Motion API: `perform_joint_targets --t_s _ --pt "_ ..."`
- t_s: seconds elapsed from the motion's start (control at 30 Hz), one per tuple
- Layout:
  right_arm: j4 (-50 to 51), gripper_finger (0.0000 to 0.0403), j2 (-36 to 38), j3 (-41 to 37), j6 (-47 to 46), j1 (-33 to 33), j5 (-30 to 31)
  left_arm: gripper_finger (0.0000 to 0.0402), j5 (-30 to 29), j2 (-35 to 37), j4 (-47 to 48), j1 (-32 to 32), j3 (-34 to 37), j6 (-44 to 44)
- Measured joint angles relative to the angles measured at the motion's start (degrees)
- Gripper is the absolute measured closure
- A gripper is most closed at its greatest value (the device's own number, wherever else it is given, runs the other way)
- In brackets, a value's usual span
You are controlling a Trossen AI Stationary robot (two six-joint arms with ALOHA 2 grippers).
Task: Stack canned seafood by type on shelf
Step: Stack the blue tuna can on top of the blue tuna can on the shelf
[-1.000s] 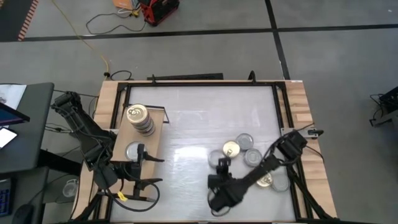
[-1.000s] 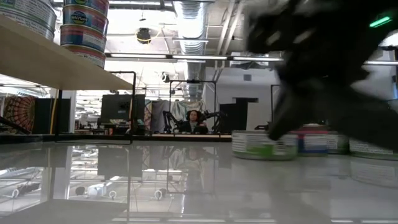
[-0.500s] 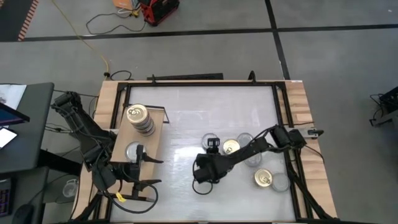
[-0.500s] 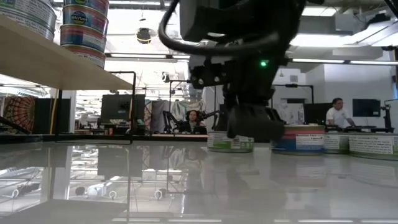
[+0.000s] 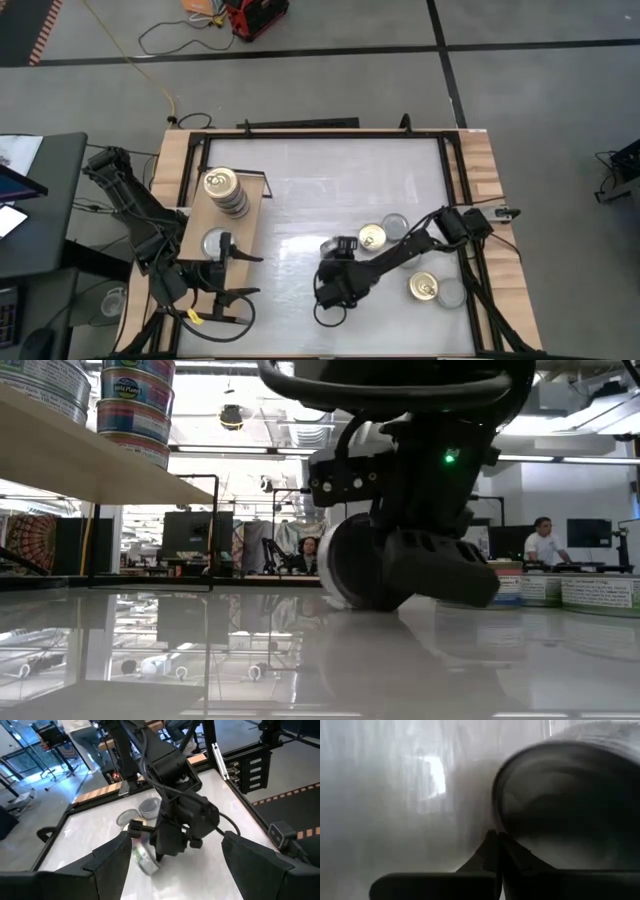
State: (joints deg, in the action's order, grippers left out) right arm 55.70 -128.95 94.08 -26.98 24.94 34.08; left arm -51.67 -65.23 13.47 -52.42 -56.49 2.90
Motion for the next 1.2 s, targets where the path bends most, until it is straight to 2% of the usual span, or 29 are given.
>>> perform_joint_targets --t_s 0.23,0.43,0.53,0.7,0.9,1.07,1.2 --pt "1.77 0.037 0.44 1.73 0.05 -0.8 -0.24 0.0107 0.02 0.0 0.26 0.0 0.0 0.06" --pt "14.23 0.0367 0.52 9.94 0.04 1.71 -3.64 0.0107 0.37 0.0 1.36 0.0 0.0 1.37" --pt "16.8 0.0351 0.61 14.05 4.17 3.45 -3.68 0.0107 0.37 0.0 1.34 0.0 0.0 1.46" --pt "21.3 0.028 0.61 19.89 8.01 3.18 -3.24 0.0107 1.22 0.0 1.28 0.0 0.0 0.44" --pt "18.69 0.0143 0.68 23.34 15.8 -1.46 -3.17 0.0107 1.76 0.0 -0.45 0.0 0.0 -4.26" --pt "19.8 0.0062 1.13 24.7 23.41 -4.51 -8.8 0.0107 4.77 1.05 -0.65 0.0 0.0 -6.44" --pt "20.82 0.0038 2.18 24.7 29.31 -7.51 -17.2 0.0107 4.69 3.31 0.04 0.22 0.0 -10.33"
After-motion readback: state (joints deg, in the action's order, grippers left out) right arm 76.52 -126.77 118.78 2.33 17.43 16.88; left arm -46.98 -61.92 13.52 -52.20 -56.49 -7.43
